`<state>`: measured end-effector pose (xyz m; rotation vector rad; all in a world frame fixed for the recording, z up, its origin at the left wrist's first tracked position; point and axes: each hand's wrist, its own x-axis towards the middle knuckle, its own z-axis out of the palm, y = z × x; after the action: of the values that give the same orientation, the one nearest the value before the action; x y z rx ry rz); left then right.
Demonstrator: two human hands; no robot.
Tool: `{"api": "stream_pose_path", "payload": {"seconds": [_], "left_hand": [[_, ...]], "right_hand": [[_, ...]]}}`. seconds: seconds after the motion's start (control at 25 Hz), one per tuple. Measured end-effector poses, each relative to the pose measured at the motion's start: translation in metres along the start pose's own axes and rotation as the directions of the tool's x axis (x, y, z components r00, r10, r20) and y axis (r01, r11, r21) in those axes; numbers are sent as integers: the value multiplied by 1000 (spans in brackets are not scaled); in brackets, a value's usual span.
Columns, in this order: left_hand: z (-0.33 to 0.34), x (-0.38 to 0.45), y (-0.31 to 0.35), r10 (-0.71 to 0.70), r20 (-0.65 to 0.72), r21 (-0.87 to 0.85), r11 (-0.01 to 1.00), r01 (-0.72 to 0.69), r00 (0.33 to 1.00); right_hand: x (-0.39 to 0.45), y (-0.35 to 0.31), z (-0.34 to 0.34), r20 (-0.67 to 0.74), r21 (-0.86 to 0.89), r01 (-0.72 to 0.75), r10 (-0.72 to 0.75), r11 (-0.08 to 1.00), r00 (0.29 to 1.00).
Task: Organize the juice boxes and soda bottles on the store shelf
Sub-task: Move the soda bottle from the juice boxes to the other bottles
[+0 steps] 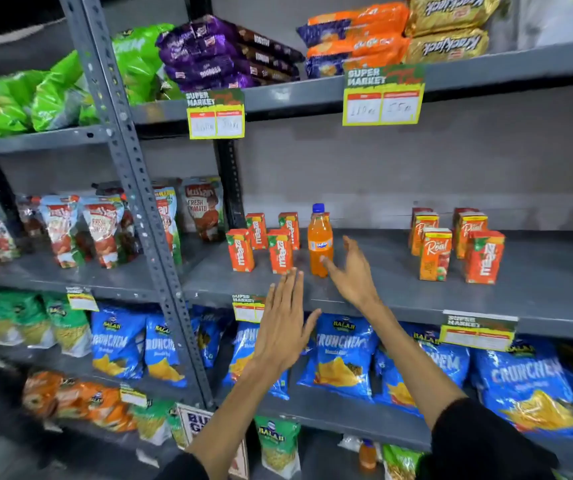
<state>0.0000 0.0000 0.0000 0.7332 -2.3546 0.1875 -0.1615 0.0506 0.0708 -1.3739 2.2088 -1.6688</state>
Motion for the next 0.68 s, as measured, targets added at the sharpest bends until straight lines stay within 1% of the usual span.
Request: {"api": "stream_pose_path", "payload": {"seconds": [0.12,0.2,0.28,0.32,0.4,0.56,0.68], "left_hand": [[11,9,-10,-5,86,45,999,1,996],[17,12,-11,1,106,60,998,-7,994],[19,12,-11,0,93,52,999,-5,996],[21,11,-12,7,68,60,998,-11,998],[23,11,-11,-5,63,67,998,1,998],[23,12,-8,-30,69,65,998,26,997],[21,12,2,-59,77,70,996,53,995]], "right_hand": [[18,-11,16,-38,82,-34,37,996,999],[26,-14,24,-92,136,-44,57,990,994],[28,-11,30,-118,173,-63,84,983,989],[28,-12,30,-120,167,-78,98,983,988],[30,-9,33,-129,158,-95,116,983,985],[24,-5,23,-144,181,-62,89,982,986],[8,-1,-4,-122,197,-36,61,980,991]]}}
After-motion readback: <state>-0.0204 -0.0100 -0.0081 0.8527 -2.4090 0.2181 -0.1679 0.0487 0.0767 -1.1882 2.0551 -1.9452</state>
